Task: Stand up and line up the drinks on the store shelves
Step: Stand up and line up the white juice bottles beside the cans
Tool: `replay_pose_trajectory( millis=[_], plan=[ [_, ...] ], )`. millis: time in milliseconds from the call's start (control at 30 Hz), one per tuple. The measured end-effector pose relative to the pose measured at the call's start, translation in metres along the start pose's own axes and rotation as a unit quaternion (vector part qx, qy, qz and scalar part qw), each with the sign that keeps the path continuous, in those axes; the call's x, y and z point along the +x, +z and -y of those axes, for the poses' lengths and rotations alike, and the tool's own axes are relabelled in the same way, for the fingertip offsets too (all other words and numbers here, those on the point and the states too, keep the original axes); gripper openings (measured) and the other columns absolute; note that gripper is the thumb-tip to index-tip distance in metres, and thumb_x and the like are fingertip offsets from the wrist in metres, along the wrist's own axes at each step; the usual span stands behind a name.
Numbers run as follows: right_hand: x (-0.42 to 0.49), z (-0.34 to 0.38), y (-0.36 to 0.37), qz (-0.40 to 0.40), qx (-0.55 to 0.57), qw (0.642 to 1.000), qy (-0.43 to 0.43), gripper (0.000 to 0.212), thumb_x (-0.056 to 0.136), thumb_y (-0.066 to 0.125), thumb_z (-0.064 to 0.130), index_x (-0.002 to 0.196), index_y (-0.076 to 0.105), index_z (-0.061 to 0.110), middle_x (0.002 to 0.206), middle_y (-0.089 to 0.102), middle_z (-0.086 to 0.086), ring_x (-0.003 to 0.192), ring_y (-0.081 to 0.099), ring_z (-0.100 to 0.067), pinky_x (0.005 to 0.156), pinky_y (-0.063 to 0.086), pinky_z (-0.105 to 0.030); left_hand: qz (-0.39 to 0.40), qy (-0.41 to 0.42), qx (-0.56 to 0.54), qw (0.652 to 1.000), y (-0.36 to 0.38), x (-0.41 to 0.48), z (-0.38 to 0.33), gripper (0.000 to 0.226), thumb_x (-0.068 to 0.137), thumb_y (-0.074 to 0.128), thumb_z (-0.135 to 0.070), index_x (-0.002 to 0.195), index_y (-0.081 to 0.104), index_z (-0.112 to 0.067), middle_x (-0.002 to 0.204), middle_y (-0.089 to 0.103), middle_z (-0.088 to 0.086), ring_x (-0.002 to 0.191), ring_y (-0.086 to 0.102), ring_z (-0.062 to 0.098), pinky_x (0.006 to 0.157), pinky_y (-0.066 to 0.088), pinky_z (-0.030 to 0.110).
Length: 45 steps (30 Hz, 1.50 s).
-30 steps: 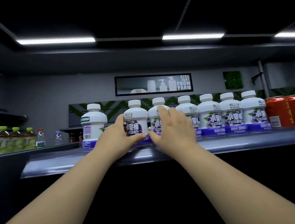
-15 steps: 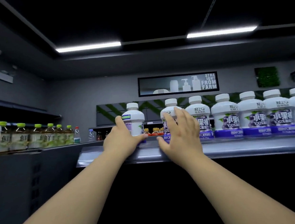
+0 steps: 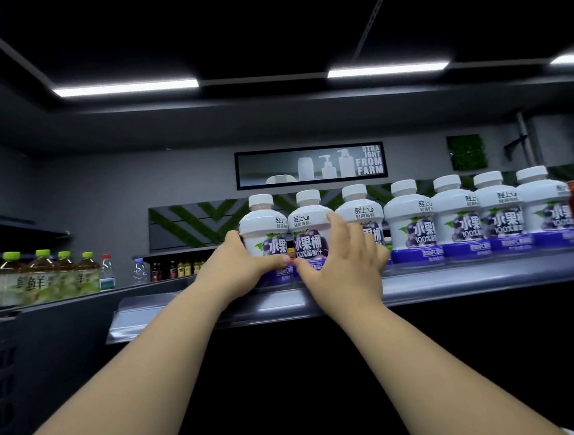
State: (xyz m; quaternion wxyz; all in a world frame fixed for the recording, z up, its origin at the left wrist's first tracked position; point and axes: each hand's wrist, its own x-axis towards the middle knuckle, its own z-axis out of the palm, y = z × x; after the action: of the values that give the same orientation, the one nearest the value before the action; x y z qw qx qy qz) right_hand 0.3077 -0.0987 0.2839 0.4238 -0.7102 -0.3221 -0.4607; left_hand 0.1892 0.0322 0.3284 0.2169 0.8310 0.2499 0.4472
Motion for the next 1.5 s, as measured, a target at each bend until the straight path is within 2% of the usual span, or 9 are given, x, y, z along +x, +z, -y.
replay_pose_trajectory(
  millis=[200,300,433,633,867,1200,1367,1433,1500],
  plan=[
    [0.001,0.006,-0.006,0.041,-0.046,0.997,0.044,0.103,0.075,0.055,0.082,0.152,0.019,0.023,0.138,0.048,-0.002,0.124,0.04,-0.027,0.093,0.02,-0.044,0.021,-0.006,-0.038,0.999,-0.001,0.0,0.002,0.094,0.042,0.08,-0.077,0.114,0.045,-0.028,0.108,0.064,-0.008,0.095,0.064,0.017,0.083,0.057,0.046],
    [0.003,0.009,-0.01,0.061,-0.076,0.994,0.055,0.106,0.076,0.051,0.083,0.153,0.015,0.019,0.137,0.05,-0.003,0.124,0.041,-0.028,0.092,0.024,-0.045,-0.012,-0.007,0.014,1.0,-0.002,-0.005,0.0,0.084,0.064,0.076,-0.07,0.124,0.04,-0.022,0.113,0.06,-0.005,0.099,0.061,0.021,0.085,0.051,0.04],
    [0.005,0.013,-0.011,0.076,-0.091,0.992,0.035,0.099,0.087,0.048,0.068,0.155,0.005,0.01,0.128,0.058,-0.005,0.117,0.046,-0.028,0.087,0.025,-0.044,-0.032,-0.007,0.06,0.998,-0.005,-0.01,-0.001,0.068,0.08,0.068,-0.058,0.125,0.031,-0.023,0.115,0.061,0.0,0.1,0.059,0.026,0.091,0.047,0.042],
    [0.012,0.023,-0.007,0.123,-0.148,0.981,0.031,0.107,0.085,0.036,0.079,0.157,-0.006,0.012,0.126,0.062,-0.009,0.126,0.04,-0.028,0.085,0.024,-0.045,-0.049,0.015,0.126,0.991,-0.001,-0.011,0.005,0.1,0.069,0.063,-0.079,0.139,0.022,-0.021,0.123,0.063,0.003,0.109,0.061,0.031,0.084,0.047,0.04],
    [0.008,0.021,-0.011,0.09,-0.098,0.99,0.054,0.103,0.084,0.048,0.077,0.153,0.01,0.01,0.119,0.064,-0.006,0.116,0.048,-0.027,0.086,0.025,-0.044,-0.063,0.026,0.148,0.987,0.0,-0.014,0.003,0.091,0.078,0.057,-0.076,0.14,0.021,-0.021,0.124,0.062,0.006,0.11,0.06,0.033,0.079,0.043,0.039],
    [0.001,0.013,-0.013,0.071,-0.063,0.994,0.047,0.082,0.092,0.043,0.067,0.15,0.02,0.014,0.122,0.063,-0.005,0.112,0.048,-0.027,0.088,0.025,-0.043,-0.04,0.058,0.151,0.986,0.0,-0.012,0.005,0.075,0.087,0.05,-0.07,0.139,0.023,-0.023,0.121,0.064,0.004,0.105,0.062,0.03,0.079,0.044,0.039],
    [-0.004,0.009,-0.015,0.041,-0.041,0.998,0.023,0.074,0.088,0.05,0.066,0.144,0.034,0.021,0.137,0.05,-0.001,0.122,0.039,-0.026,0.095,0.024,-0.043,-0.073,0.056,0.148,0.985,0.004,-0.019,0.002,0.086,0.089,0.049,-0.062,0.154,0.006,-0.026,0.144,0.05,0.008,0.121,0.055,0.032,0.094,0.046,0.046],
    [-0.006,0.006,-0.018,0.057,-0.012,0.998,-0.015,0.073,0.089,0.053,0.062,0.147,0.032,0.024,0.143,0.041,0.0,0.128,0.034,-0.025,0.1,0.022,-0.042,-0.124,0.105,0.13,0.978,0.003,-0.024,0.002,0.091,0.087,0.053,-0.059,0.156,0.008,-0.021,0.151,0.038,0.009,0.131,0.045,0.032,0.103,0.04,0.047],
    [-0.008,0.001,-0.024,0.09,0.019,0.994,-0.051,0.074,0.088,0.056,0.057,0.151,0.028,0.029,0.15,0.033,0.002,0.135,0.027,-0.023,0.108,0.02,-0.043,-0.173,0.189,0.144,0.956,0.002,-0.032,0.002,0.086,0.082,0.051,-0.059,0.154,0.023,-0.02,0.146,0.041,0.011,0.129,0.044,0.032,0.103,0.039,0.048]
  ],
)
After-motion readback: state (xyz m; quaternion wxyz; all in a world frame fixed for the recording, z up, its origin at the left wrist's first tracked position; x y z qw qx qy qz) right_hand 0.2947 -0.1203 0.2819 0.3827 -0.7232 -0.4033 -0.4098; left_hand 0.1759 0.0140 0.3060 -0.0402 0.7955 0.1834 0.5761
